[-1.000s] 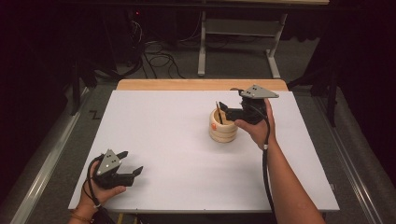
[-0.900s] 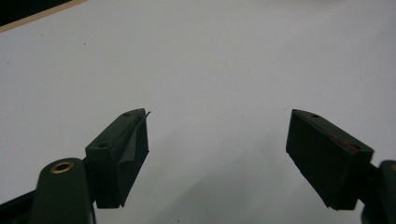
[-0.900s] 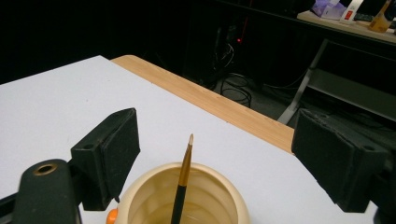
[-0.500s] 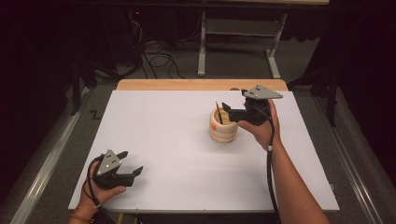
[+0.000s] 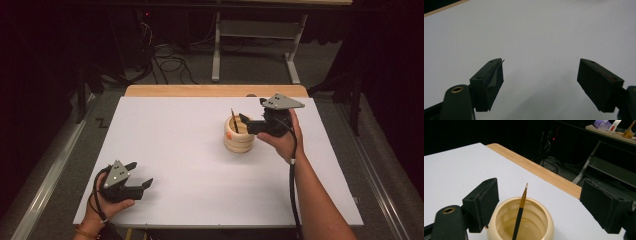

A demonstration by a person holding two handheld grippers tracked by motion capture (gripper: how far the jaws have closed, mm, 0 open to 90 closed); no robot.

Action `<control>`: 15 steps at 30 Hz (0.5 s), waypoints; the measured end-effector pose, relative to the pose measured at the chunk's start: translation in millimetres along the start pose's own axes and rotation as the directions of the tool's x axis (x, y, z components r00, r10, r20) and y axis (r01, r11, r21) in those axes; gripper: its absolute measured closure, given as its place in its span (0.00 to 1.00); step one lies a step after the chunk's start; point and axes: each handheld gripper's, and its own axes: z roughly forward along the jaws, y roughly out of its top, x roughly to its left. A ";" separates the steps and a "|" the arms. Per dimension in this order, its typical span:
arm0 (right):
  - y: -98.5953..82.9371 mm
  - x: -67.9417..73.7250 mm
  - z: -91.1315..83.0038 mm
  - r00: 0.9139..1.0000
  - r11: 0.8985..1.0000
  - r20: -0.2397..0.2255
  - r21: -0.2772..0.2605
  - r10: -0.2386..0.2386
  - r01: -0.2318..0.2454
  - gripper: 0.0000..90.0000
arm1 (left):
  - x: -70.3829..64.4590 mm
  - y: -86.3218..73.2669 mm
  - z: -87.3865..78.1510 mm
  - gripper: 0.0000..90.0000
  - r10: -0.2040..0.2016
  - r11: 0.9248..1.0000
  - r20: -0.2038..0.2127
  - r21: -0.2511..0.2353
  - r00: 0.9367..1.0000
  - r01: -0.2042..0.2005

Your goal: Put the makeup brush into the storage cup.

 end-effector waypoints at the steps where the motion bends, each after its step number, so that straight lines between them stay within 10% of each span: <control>1: -0.5 0.0 -0.5 1.000 1.000 -0.005 0.001 -0.001 0.001 0.18 | -0.1 -0.1 0.1 0.25 -0.001 1.000 0.000 0.000 1.000 0.001; 15: -8.0 -0.4 -10.8 1.000 1.000 0.012 0.001 -0.029 0.029 0.19 | -0.4 0.0 0.5 0.24 0.004 1.000 0.001 0.002 1.000 -0.004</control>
